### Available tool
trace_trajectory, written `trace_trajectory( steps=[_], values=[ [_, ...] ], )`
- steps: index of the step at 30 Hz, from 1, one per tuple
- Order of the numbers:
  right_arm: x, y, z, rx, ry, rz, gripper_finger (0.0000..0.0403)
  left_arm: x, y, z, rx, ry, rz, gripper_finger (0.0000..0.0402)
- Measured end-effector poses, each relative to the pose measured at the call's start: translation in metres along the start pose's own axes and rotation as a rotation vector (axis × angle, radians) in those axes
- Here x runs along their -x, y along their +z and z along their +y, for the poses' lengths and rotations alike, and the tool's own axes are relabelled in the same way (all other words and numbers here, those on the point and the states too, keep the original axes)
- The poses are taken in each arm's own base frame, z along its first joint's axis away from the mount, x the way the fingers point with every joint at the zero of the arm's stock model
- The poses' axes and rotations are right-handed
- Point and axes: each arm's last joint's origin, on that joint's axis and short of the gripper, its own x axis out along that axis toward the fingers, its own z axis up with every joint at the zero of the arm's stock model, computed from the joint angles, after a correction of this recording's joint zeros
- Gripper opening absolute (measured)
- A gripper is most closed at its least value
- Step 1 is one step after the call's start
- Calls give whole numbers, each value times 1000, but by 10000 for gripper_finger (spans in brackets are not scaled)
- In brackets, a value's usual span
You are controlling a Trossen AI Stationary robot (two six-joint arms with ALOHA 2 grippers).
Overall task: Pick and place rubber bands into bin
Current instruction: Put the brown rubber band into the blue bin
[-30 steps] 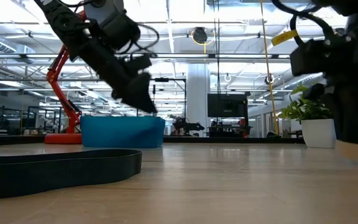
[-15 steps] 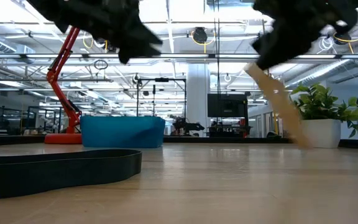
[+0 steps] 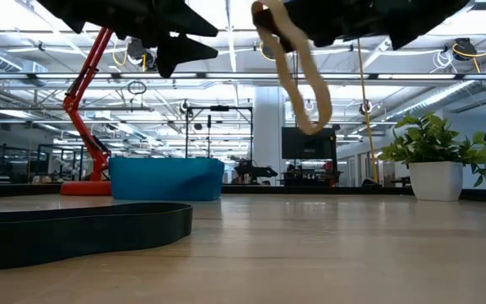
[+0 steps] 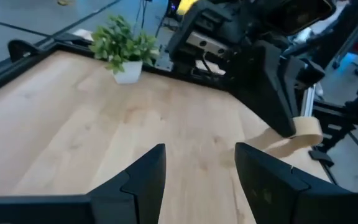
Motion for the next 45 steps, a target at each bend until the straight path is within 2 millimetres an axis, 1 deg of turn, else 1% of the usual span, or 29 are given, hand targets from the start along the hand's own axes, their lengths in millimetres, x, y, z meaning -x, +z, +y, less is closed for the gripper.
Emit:
trace_trajectory(
  steps=[3,6,8,11,16,21,27,35,42,45],
  values=[
    [-8,-8,-3,3,3,-14,0,-5,-5,-5,-36,-18,24,200],
    [-14,-15,-4,1,-2,-9,0,-14,-16,-11,-144,-39,66,198],
    [-15,-18,-4,-1,0,-3,0,-22,-23,-15,-215,-23,85,193],
    [-16,-18,-4,1,-2,-10,0,-33,-34,-20,-272,18,100,182],
    [-16,-18,-4,1,-3,-10,0,-44,-46,-26,-282,5,128,163],
    [-16,-18,-4,2,-3,-10,0,-51,-55,-34,-234,-28,136,149],
    [-16,-17,-4,6,-5,-15,0,-61,-58,-40,-216,-57,74,149],
    [-16,-17,-5,4,-6,-17,0,-70,-62,-41,-215,-69,15,147],
    [-16,-17,-5,3,-6,-18,0,-72,-59,-40,-221,-67,-31,147],
    [-16,-17,-5,3,-6,-18,0,-72,-56,-42,-249,-96,-65,147]
  ],
)
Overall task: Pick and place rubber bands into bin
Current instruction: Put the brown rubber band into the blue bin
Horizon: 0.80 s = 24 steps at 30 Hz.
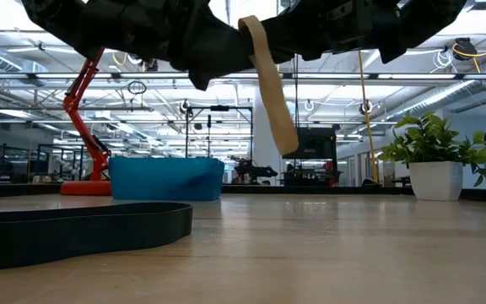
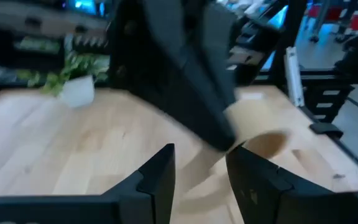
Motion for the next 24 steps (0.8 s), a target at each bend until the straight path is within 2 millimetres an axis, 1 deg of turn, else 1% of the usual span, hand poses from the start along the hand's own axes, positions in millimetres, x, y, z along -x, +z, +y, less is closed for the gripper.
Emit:
trace_trajectory(
  steps=[6,9,12,15,17,18,20,24],
  values=[
    [0,0,0,0,0,0,0,0,2,-1,-35,-11,-25,145],
    [0,2,-1,5,-6,-21,0,0,2,-1,-45,-3,-22,127],
    [0,4,-1,11,-12,-44,0,0,2,-1,-47,-3,-23,95],
    [0,5,-1,12,-13,-46,0,0,2,0,-47,-1,-22,53],
    [0,5,-1,12,-13,-47,0,0,2,0,-47,22,-25,21],
    [0,5,-1,11,-13,-45,0,0,2,1,-47,41,-25,12],
    [0,4,-1,10,-14,-43,0,0,2,2,-47,75,-25,11],
    [0,4,-1,2,-12,-41,0,0,3,2,-47,82,-25,13]
  ],
)
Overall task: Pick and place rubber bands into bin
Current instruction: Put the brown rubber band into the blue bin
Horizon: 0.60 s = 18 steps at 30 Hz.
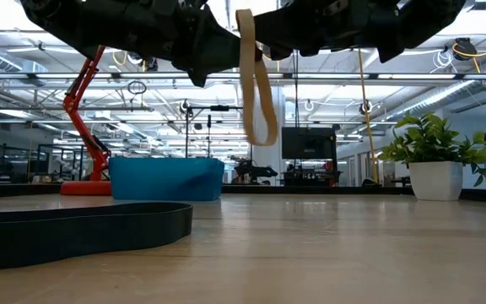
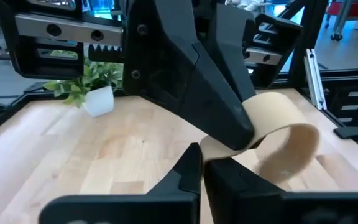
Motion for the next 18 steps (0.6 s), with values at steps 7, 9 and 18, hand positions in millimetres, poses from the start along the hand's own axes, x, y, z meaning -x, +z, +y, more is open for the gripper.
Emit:
trace_trajectory(
  steps=[7,9,18],
  values=[
    [0,-1,0,-20,6,9,31,0,0,0,0,3,4,10],
    [0,-2,1,-24,9,16,49,0,-1,0,0,2,7,6],
    [1,-2,2,-107,14,41,149,0,-2,0,2,-4,16,6]
  ],
)
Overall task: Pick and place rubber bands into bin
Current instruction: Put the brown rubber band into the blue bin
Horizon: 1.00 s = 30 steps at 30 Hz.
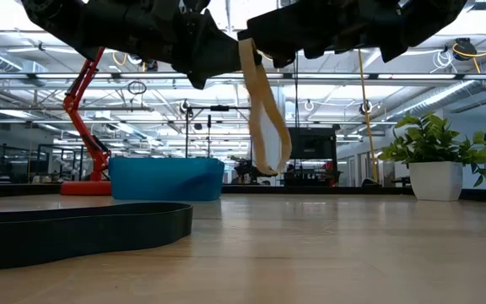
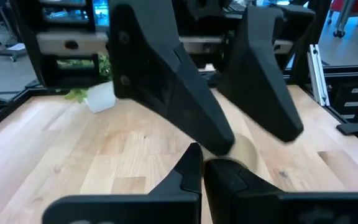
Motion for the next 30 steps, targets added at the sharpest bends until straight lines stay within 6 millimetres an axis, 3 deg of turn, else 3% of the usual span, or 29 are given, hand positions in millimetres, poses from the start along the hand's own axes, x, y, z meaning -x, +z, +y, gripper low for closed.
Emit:
trace_trajectory(
  steps=[5,11,18,30],
  values=[
    [3,3,0,3,0,3,175,0,-3,0,1,0,32,5],
    [9,4,2,-15,7,60,179,6,-1,4,0,80,84,5],
    [19,4,4,-83,15,133,175,29,7,22,-39,335,205,4],
    [21,-4,6,-132,23,223,172,68,27,58,-101,617,283,8]
  ],
)
